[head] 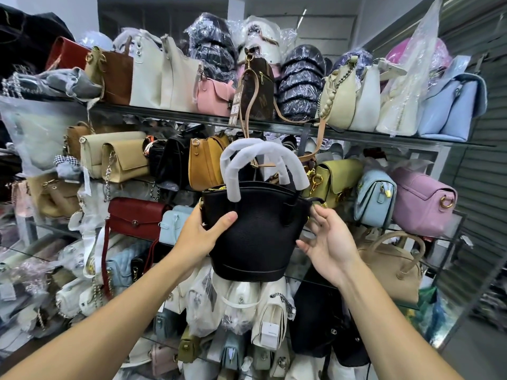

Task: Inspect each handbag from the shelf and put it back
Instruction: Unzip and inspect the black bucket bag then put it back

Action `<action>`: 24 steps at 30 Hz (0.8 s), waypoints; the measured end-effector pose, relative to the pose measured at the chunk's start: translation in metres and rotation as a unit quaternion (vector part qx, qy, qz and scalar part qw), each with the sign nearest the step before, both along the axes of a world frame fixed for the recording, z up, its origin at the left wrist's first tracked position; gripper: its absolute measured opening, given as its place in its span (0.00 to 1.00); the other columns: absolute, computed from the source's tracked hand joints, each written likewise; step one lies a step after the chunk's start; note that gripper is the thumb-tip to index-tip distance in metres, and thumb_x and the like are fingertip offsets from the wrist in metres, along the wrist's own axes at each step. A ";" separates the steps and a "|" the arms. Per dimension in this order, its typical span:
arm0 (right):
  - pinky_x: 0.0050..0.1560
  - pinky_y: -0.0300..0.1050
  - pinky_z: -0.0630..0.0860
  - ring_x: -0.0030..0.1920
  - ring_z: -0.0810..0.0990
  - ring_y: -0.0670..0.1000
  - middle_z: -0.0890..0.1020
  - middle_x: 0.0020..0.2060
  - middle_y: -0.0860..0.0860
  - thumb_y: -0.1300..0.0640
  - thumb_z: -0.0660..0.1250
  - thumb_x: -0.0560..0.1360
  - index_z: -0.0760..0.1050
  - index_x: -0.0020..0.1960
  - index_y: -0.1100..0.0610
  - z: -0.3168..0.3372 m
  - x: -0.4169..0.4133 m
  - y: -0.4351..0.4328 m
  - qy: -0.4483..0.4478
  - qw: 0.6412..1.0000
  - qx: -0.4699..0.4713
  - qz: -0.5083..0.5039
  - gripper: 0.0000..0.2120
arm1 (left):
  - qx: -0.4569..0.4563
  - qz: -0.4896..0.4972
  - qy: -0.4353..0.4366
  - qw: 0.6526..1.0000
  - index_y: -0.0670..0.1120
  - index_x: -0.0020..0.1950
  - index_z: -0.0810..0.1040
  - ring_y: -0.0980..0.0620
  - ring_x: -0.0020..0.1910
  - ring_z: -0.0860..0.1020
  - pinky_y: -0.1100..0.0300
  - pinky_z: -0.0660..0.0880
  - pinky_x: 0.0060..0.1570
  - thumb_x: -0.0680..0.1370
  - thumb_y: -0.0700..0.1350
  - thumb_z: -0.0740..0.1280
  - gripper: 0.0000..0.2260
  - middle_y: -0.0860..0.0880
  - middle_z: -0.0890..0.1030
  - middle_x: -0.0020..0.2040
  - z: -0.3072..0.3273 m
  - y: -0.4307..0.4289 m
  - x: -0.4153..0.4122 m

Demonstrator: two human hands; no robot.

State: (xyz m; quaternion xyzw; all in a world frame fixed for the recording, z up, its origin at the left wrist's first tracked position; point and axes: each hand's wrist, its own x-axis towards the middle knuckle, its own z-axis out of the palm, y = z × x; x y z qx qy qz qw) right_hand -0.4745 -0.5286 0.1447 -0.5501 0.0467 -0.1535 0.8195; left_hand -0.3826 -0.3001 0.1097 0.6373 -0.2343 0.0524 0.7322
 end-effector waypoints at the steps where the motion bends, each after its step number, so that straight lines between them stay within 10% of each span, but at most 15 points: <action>1: 0.41 0.44 0.69 0.44 0.76 0.50 0.84 0.61 0.47 0.49 0.60 0.83 0.78 0.67 0.49 -0.002 0.001 0.001 -0.007 1.000 -0.004 -0.004 0.16 | -0.014 -0.001 0.008 1.000 0.55 0.64 0.76 0.55 0.59 0.82 0.56 0.78 0.57 0.67 0.61 0.75 0.27 0.55 0.84 0.58 0.002 -0.001 -0.001; 7: 0.39 0.41 0.69 0.37 0.80 0.43 0.86 0.57 0.46 0.53 0.65 0.82 0.75 0.72 0.46 -0.005 0.004 0.011 -0.042 0.999 -0.016 -0.014 0.18 | -0.099 -0.009 0.078 0.992 0.55 0.61 0.77 0.54 0.57 0.84 0.51 0.78 0.62 0.67 0.61 0.74 0.25 0.55 0.86 0.57 0.018 -0.007 -0.012; 15: 0.71 0.62 0.72 0.64 0.82 0.57 0.84 0.62 0.56 0.36 0.70 0.72 0.80 0.67 0.55 -0.005 0.010 0.031 -0.047 0.998 0.040 0.013 0.32 | -0.103 -0.057 0.144 0.983 0.53 0.68 0.76 0.52 0.58 0.83 0.47 0.74 0.67 0.69 0.68 0.70 0.31 0.53 0.85 0.60 0.032 -0.011 -0.029; 24: 0.72 0.57 0.72 0.64 0.82 0.56 0.84 0.63 0.53 0.28 0.54 0.78 0.80 0.68 0.51 -0.012 0.013 0.031 -0.027 0.996 0.077 0.038 0.34 | -0.142 -0.150 0.132 0.969 0.52 0.70 0.77 0.49 0.67 0.78 0.48 0.68 0.71 0.79 0.72 0.42 0.36 0.50 0.82 0.66 0.055 -0.007 -0.046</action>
